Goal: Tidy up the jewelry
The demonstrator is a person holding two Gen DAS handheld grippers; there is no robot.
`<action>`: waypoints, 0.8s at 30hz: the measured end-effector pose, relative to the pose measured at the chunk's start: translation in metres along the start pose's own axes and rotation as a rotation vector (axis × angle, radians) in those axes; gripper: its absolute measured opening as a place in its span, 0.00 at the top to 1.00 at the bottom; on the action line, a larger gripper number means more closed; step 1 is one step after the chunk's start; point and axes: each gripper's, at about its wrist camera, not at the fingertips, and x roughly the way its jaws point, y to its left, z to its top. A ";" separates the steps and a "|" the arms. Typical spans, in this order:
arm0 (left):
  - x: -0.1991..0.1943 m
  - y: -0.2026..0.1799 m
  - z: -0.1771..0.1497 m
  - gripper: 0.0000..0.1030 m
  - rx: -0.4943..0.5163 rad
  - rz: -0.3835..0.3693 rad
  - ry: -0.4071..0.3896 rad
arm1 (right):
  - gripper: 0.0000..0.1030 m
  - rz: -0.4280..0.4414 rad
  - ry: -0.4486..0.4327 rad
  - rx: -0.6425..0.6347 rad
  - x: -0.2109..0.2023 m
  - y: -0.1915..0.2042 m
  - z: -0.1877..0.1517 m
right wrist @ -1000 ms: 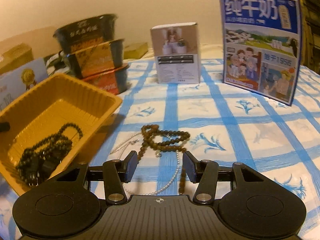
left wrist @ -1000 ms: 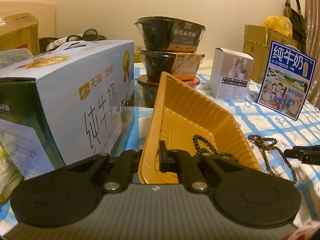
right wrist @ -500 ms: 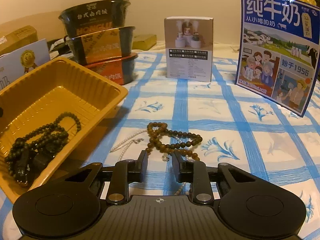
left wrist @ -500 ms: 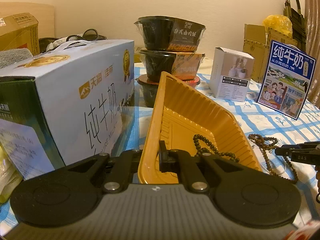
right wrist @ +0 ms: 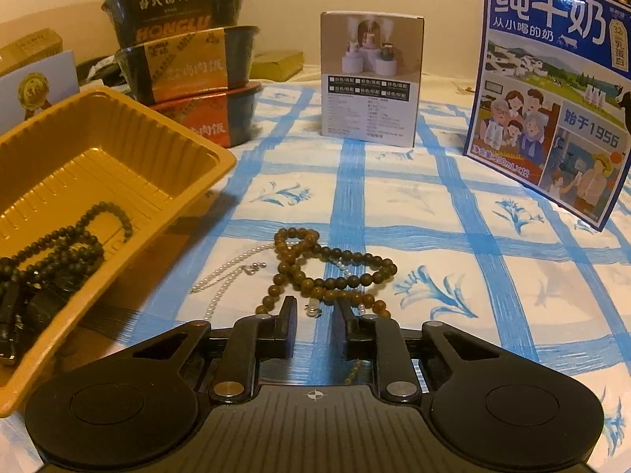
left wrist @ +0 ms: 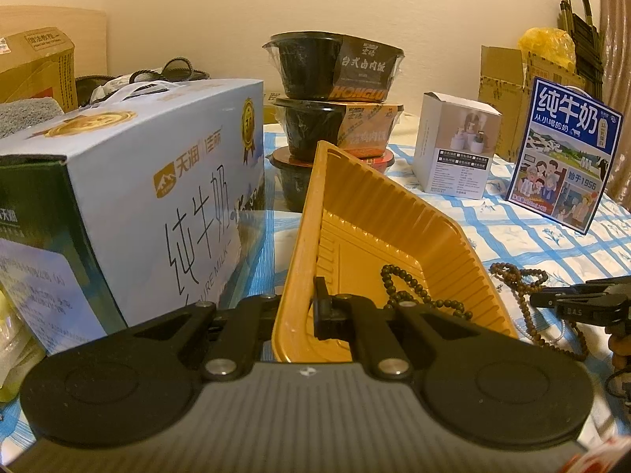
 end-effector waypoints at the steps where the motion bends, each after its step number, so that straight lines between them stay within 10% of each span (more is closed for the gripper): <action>1: 0.000 0.000 0.000 0.94 0.001 0.000 0.000 | 0.83 -0.001 -0.002 -0.003 0.001 0.000 0.000; 24: 0.000 0.000 0.001 0.94 0.004 0.003 0.001 | 0.92 0.038 -0.114 -0.063 -0.024 0.016 0.014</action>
